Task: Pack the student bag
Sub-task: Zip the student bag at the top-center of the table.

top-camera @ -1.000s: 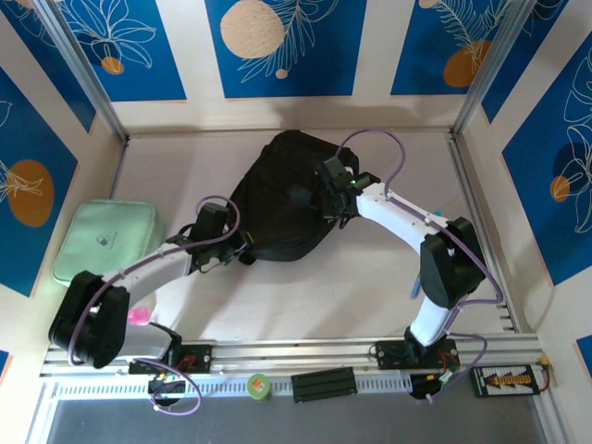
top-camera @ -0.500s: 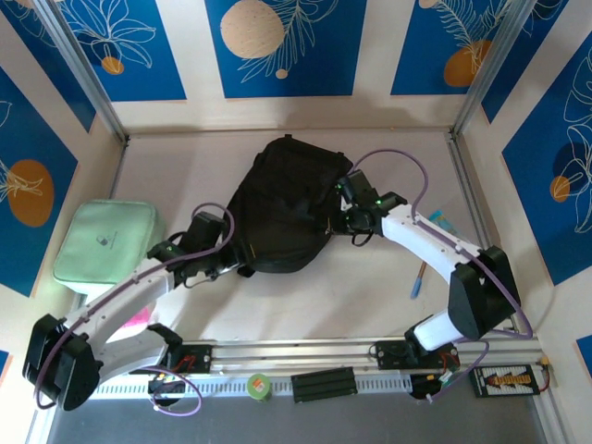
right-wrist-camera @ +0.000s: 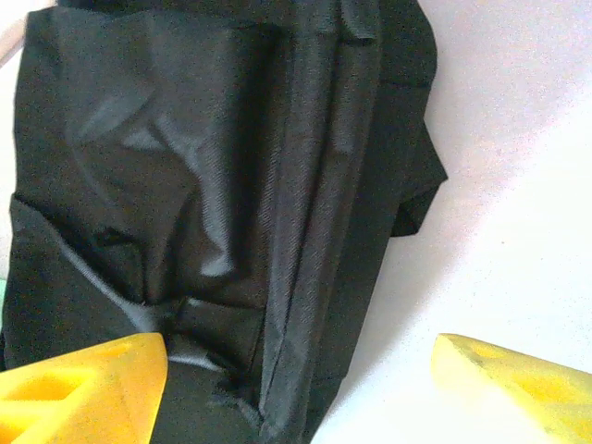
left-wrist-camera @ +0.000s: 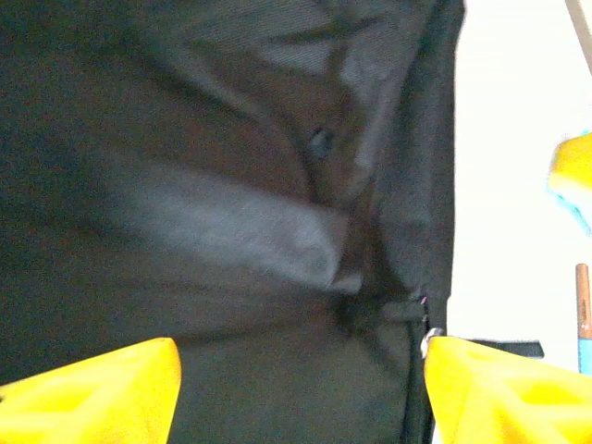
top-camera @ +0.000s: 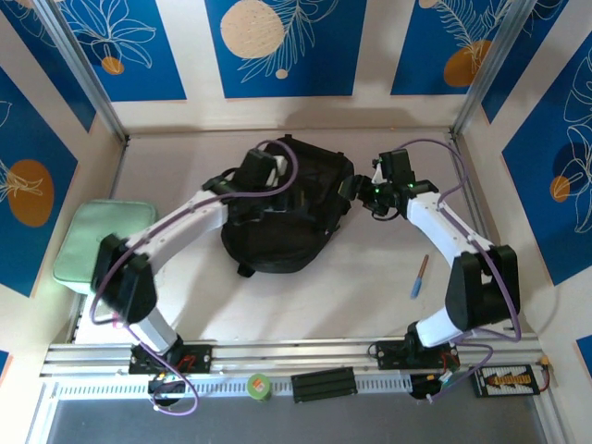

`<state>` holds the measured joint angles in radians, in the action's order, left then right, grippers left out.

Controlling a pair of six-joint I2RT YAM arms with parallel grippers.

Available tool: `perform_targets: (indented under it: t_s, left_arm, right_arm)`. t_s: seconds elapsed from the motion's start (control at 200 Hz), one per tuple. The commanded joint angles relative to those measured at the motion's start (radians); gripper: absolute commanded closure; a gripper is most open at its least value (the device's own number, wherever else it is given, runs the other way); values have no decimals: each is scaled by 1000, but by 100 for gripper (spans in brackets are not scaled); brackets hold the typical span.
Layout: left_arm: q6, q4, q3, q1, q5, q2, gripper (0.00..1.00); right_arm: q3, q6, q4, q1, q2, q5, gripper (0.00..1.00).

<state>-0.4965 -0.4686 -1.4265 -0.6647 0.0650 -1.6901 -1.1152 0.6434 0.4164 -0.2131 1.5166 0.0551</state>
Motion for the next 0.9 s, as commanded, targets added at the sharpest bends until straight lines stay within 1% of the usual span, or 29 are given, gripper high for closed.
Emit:
perform_targets:
  t_s: [0.0, 0.07, 0.21, 0.29, 0.36, 0.52, 0.58, 0.63, 0.785, 0.86, 0.895]
  left_arm:
    - [110, -28, -150, -52, -50, -120, 34]
    - [117, -63, -236, -66, -93, -197, 37]
    - [116, -116, -373, -68, -143, -321, 44]
    - [108, -182, -455, -66, -230, -390, 48]
    - [100, -237, -517, -64, -260, -440, 51]
    - [76, -263, -561, -64, -238, -492, 55]
    - [76, -267, -570, -65, -237, -503, 61]
    - [71, -274, -579, -64, -244, -511, 64]
    - [64, -279, -597, -64, -258, -526, 66]
    - [56, -297, -617, -64, -269, -541, 65]
    - [50, -312, -635, -65, -279, -553, 63]
  right_arm:
    - [-35, 26, -5, 17, 68, 129, 24]
    - [-43, 21, -1, 17, 98, 142, 24]
    - [-46, 22, -4, 17, 138, 164, 24]
    - [-44, 27, -8, 13, 153, 169, 25]
    - [-41, 30, -9, 8, 161, 170, 25]
    - [-38, 30, -7, -11, 175, 162, 25]
    - [-38, 30, -7, -16, 179, 159, 25]
    - [-38, 30, -7, -21, 183, 157, 26]
    - [-40, 30, -10, -31, 199, 155, 26]
    - [-41, 30, -10, -35, 203, 154, 26]
    - [-40, 30, -11, -37, 203, 151, 26]
